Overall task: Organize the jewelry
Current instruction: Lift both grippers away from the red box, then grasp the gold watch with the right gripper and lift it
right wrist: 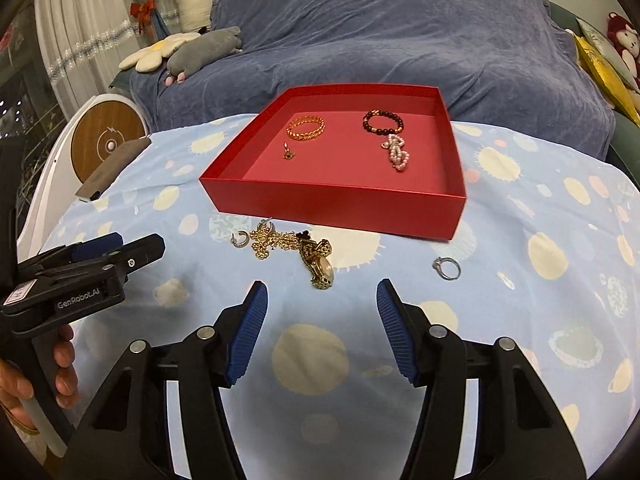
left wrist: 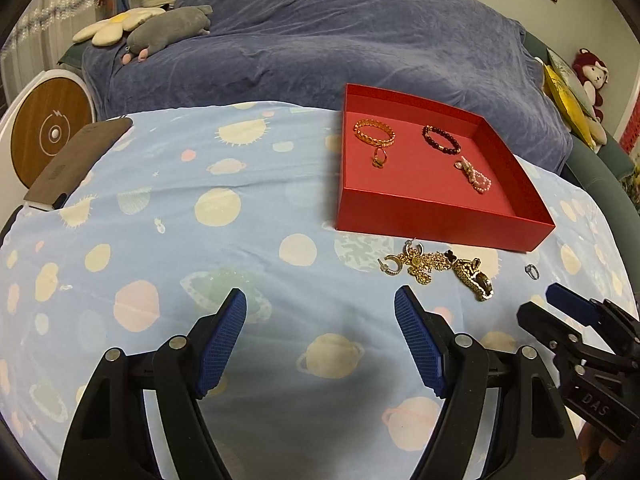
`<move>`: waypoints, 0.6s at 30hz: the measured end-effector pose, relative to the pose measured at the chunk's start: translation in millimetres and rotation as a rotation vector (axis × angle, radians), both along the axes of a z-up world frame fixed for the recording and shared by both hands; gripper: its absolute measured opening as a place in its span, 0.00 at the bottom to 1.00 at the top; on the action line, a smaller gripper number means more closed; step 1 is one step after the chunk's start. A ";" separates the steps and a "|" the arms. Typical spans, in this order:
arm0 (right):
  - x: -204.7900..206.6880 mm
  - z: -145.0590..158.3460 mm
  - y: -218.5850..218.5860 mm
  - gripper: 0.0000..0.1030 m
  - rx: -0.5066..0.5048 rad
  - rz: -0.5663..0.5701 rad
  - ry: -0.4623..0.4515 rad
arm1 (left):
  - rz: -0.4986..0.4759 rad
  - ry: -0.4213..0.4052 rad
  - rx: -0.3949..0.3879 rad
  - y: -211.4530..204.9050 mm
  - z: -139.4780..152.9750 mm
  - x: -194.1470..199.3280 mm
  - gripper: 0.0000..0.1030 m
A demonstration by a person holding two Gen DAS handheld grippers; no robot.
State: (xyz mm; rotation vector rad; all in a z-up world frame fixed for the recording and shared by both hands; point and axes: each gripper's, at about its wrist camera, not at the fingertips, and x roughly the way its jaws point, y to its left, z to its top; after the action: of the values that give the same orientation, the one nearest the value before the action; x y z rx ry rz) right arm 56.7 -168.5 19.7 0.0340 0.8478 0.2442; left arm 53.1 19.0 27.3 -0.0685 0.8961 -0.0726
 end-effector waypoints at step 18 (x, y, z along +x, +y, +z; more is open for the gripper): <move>37.9 -32.8 13.7 0.18 -0.064 -0.001 0.060 | -0.044 0.020 -0.001 -5.4 -7.5 3.2 0.72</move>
State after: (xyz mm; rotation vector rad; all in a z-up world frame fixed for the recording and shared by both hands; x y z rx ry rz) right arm 94.6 -154.8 -13.1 -0.0178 0.9148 0.2164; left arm 56.3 13.6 19.7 -0.0502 0.9180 -0.1140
